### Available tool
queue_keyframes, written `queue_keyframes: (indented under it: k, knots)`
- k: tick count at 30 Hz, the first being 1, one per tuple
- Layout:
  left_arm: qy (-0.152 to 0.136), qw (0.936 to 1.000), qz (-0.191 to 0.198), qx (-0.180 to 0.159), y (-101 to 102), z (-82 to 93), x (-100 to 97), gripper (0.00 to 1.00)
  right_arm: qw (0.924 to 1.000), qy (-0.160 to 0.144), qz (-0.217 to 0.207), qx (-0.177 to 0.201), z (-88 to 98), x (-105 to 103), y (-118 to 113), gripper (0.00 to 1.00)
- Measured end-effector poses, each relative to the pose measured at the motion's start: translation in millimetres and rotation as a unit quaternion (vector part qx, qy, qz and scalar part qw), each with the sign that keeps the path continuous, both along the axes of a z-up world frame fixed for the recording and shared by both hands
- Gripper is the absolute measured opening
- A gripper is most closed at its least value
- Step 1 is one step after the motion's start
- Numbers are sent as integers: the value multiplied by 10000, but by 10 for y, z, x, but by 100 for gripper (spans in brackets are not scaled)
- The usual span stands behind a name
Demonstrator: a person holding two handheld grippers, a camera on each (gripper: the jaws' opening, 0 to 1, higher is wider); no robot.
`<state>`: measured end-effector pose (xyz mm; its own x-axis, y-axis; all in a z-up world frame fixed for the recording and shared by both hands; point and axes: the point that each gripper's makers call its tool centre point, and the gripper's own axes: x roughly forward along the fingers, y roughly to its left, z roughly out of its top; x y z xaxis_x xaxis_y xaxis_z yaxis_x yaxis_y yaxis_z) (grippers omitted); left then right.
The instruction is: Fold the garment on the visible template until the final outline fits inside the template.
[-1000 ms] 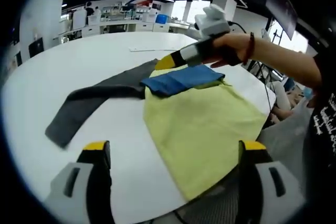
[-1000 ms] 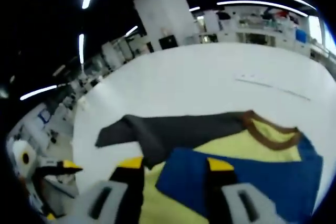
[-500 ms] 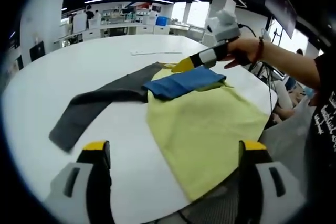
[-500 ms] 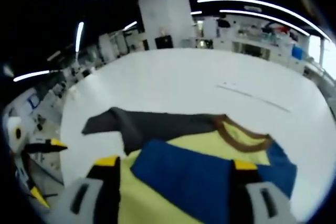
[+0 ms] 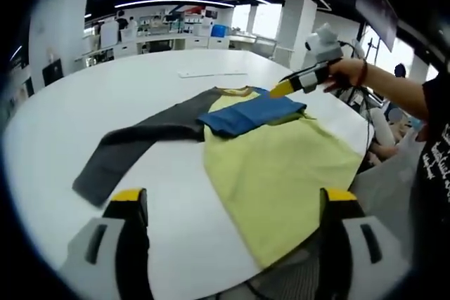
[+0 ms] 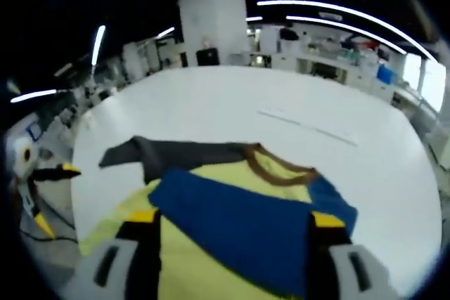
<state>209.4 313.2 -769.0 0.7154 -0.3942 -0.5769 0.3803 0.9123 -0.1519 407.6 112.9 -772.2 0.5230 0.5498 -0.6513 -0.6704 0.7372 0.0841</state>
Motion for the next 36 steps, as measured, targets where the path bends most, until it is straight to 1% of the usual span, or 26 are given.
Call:
queue_keyframes:
  k: [3,5,7,9,11,13,17,20,24,29,31,33,36]
  knots:
    - [-9,10000,39,-10,36,-6,11,99,9999,-36,-115,-11,10,3,-176,81]
    - [-8,10000,50,7,69,-20,24,99,9998,-42,-200,-11,28,-69,-270,79]
    - [-16,10000,49,7,97,-29,37,99,9997,-32,-259,-24,-4,-30,-380,78]
    - [-36,10000,58,4,106,-25,49,99,9995,-23,-304,-8,-21,-18,-474,75]
    - [-40,10000,69,7,109,-25,55,99,9994,-2,-348,8,-17,-81,-527,70]
    - [-45,10000,73,10,110,-26,58,99,9992,22,-389,-25,-35,-101,-599,67]
    - [-41,9999,97,11,99,-26,59,99,9987,-3,-488,-110,-61,-140,-745,57]
    - [-44,9999,120,8,104,-29,61,99,9979,-44,-558,-313,-124,-138,-889,50]
    - [-59,9998,181,-1,115,-21,65,98,9971,-52,-607,-465,-189,-172,-1000,43]
    - [-53,9998,209,2,107,-16,60,98,9953,-38,-596,-769,-314,-223,-1147,29]
    - [-47,9998,212,0,103,-17,61,97,9948,-6,-615,-816,-345,-236,-1179,23]
    - [-47,9998,205,4,82,-12,62,97,9943,37,-652,-842,-409,-186,-1236,20]
    - [-43,9998,196,-2,71,-9,69,96,9937,75,-729,-847,-449,-215,-1248,15]
